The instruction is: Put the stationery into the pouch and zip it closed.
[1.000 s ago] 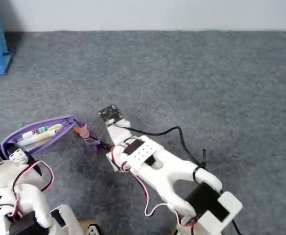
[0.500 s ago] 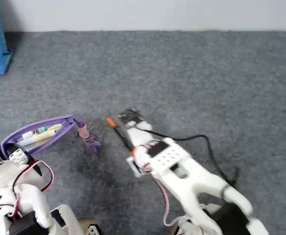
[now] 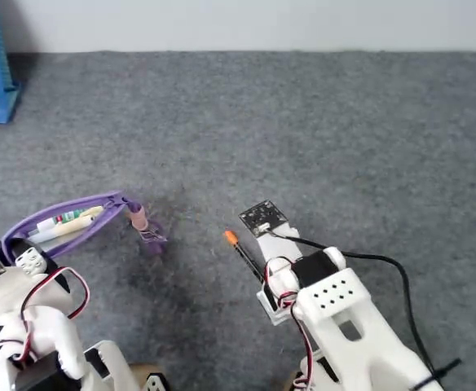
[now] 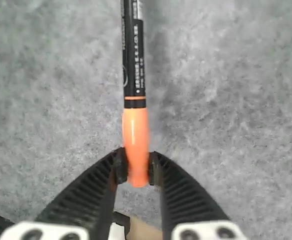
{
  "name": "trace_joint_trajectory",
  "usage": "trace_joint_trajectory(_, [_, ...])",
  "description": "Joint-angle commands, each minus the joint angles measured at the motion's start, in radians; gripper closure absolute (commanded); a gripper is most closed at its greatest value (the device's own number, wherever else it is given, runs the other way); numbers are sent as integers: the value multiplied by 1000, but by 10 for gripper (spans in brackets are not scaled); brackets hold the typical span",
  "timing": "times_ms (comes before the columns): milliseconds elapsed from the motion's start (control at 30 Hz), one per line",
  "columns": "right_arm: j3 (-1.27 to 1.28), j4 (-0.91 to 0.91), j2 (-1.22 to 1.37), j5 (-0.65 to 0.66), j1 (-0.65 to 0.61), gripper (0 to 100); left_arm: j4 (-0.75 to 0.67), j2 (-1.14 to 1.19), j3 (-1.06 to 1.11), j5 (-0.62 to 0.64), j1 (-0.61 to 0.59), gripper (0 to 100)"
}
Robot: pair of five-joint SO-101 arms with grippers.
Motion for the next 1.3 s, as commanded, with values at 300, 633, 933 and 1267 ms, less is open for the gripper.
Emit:
trace_joint_trajectory(300, [-101, -108, -19, 41, -39, 660, -29, 5, -2, -3, 38, 989])
trace_joint_trajectory(633, [-198, -383, 262, 43, -111, 735, -35, 5, 13, -3, 41, 989])
trace_joint_trajectory(933, [-353, -601, 677, 46, -111, 805, -32, 5, 13, -3, 41, 989])
trace_joint_trajectory(1267, [-511, -483, 831, 49, -90, 994, -31, 5, 15, -5, 41, 989])
